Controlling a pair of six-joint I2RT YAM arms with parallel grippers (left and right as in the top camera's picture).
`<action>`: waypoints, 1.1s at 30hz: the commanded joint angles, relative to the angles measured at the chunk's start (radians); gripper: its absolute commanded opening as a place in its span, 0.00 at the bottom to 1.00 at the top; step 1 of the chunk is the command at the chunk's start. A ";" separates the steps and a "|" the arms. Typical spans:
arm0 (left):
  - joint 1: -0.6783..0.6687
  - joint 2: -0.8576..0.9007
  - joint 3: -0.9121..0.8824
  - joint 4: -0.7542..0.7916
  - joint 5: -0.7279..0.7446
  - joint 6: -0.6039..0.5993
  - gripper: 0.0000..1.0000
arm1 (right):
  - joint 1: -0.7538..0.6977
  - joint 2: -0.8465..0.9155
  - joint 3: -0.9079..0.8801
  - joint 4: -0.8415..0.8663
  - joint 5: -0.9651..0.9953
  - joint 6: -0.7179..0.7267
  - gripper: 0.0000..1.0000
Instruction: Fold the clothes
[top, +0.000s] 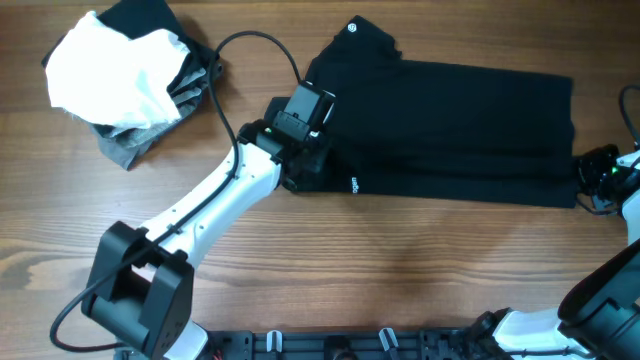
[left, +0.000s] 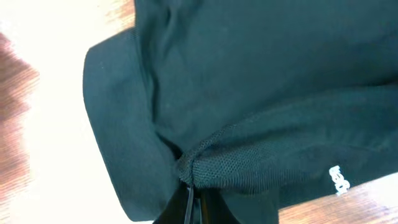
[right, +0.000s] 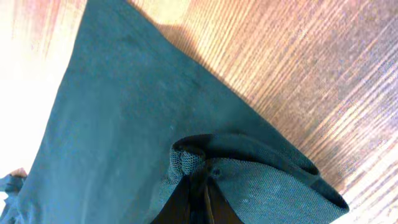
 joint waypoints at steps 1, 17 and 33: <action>0.014 0.025 0.018 0.052 -0.019 0.011 0.04 | 0.014 -0.001 0.014 0.018 0.025 0.009 0.09; 0.013 0.039 0.018 -0.170 0.264 0.011 0.62 | 0.021 -0.019 0.014 -0.150 -0.087 -0.107 0.73; 0.048 0.177 -0.043 0.156 0.054 0.087 0.04 | 0.026 -0.018 0.014 -0.319 -0.096 -0.153 0.73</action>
